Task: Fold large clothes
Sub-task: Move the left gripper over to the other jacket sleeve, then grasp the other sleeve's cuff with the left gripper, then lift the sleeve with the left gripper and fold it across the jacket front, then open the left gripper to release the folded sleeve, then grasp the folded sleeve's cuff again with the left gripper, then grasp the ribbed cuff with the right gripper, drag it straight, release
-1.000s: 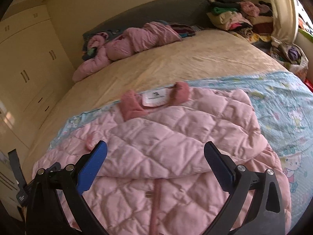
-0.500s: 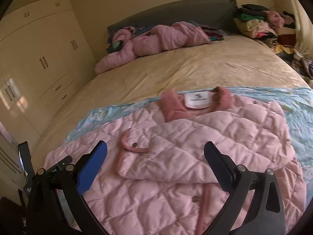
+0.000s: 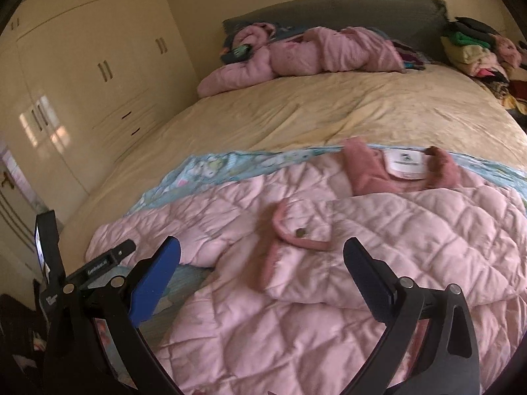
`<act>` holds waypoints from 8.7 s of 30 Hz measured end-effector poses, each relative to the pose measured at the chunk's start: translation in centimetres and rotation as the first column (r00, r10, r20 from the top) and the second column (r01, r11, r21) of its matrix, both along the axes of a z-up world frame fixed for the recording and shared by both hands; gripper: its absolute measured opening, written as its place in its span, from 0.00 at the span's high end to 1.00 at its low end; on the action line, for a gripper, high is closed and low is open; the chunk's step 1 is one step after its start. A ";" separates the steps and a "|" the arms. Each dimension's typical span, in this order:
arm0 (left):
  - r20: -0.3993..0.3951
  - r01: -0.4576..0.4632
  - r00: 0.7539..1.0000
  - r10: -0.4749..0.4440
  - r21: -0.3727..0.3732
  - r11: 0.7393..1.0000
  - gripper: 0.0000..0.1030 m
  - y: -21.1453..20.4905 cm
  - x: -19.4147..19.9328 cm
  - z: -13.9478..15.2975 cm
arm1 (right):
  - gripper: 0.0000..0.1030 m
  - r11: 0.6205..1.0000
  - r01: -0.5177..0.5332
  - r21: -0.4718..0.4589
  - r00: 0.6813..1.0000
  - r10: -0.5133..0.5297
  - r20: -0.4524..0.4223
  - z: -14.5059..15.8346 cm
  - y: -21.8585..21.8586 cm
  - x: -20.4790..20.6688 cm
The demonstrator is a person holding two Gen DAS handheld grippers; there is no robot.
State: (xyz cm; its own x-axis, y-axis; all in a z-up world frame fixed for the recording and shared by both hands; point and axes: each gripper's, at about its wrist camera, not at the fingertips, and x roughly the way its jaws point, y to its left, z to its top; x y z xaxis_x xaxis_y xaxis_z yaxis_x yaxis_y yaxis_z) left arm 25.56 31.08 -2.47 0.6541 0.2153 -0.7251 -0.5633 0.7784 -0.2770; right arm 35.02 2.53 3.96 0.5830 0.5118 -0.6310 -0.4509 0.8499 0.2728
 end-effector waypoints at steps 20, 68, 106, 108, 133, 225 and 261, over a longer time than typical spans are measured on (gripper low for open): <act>-0.010 -0.251 0.967 0.255 -0.222 0.942 0.09 10.7 -3.2 -5.4 | 0.04 0.981 -0.194 -0.019 0.978 0.192 -0.078 -4.0 8.4 -1.4; 0.539 0.045 0.839 -0.080 0.079 0.996 0.90 -4.9 -5.4 13.5 | 0.04 0.979 0.116 0.170 0.991 -0.101 -0.092 -2.3 -14.1 -4.8; 0.145 0.723 0.627 -0.765 0.257 0.641 0.90 -29.6 5.0 1.5 | 0.04 0.880 0.422 0.219 0.904 -0.391 -0.172 -4.1 -30.1 -6.0; 0.090 0.750 0.606 -0.790 0.265 0.606 0.89 -30.8 5.3 0.0 | 0.04 0.873 0.435 0.221 0.898 -0.402 -0.181 -4.2 -30.6 -6.0; 0.205 0.615 0.674 -0.709 0.375 0.694 0.13 -31.3 1.2 0.9 | 0.04 0.846 0.483 0.227 0.873 -0.445 -0.201 -4.0 -32.6 -6.8; 0.105 0.442 0.882 -0.459 0.154 0.884 0.09 -18.3 8.3 -1.0 | 0.95 0.945 0.324 -0.029 0.942 -0.320 0.101 1.2 -26.9 8.2; -0.054 0.562 0.827 -0.559 0.090 0.822 0.08 -20.6 12.1 -6.5 | 0.22 0.947 0.258 -0.191 0.966 -0.257 0.029 -4.0 -21.8 6.0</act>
